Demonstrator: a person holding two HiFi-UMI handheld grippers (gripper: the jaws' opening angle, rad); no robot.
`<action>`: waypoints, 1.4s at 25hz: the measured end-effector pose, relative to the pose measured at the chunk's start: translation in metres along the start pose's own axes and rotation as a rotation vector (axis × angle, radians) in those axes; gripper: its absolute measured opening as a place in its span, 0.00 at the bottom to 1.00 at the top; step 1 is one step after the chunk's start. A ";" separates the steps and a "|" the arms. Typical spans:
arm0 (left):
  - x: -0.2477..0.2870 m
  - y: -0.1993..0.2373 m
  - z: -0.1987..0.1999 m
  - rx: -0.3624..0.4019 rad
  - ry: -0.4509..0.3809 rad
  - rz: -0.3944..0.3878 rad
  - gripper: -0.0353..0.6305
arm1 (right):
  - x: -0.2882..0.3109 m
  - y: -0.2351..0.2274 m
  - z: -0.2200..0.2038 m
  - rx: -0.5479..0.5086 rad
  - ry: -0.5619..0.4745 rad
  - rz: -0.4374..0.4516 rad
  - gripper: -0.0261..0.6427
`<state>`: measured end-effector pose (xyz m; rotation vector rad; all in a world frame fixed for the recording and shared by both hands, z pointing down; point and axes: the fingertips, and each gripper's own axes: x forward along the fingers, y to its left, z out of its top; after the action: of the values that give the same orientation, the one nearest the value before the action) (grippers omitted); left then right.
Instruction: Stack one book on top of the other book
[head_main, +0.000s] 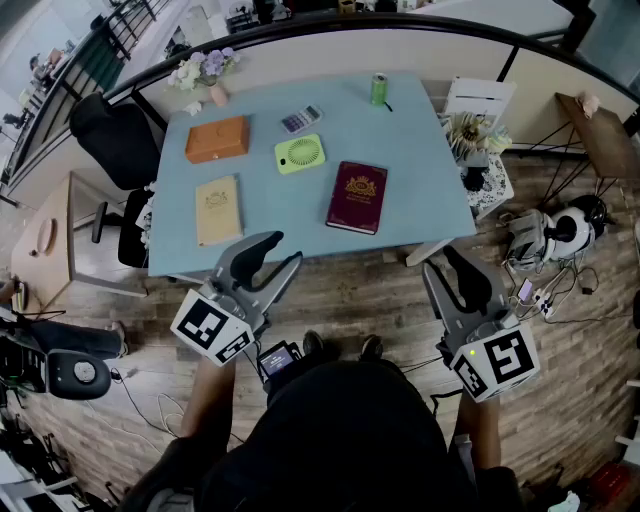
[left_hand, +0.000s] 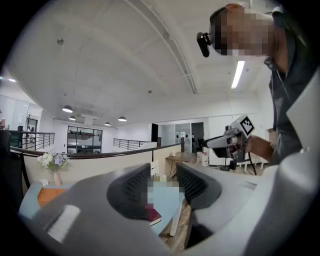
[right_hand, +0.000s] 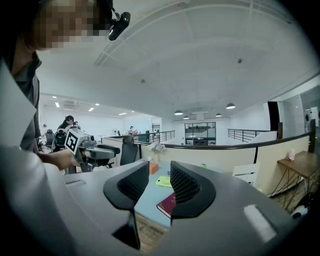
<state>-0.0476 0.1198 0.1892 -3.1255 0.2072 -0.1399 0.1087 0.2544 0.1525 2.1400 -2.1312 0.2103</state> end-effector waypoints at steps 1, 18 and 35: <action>-0.005 0.004 -0.001 -0.002 -0.005 -0.002 0.38 | 0.004 0.004 0.000 -0.001 0.002 -0.004 0.24; -0.051 0.047 -0.015 -0.016 -0.037 -0.105 0.38 | 0.037 0.070 0.003 -0.002 0.013 -0.096 0.24; -0.036 0.063 -0.028 -0.038 -0.021 -0.121 0.38 | 0.068 0.052 -0.003 0.081 0.006 -0.113 0.24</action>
<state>-0.0937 0.0619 0.2136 -3.1761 0.0202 -0.1052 0.0573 0.1877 0.1665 2.2934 -2.0243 0.2971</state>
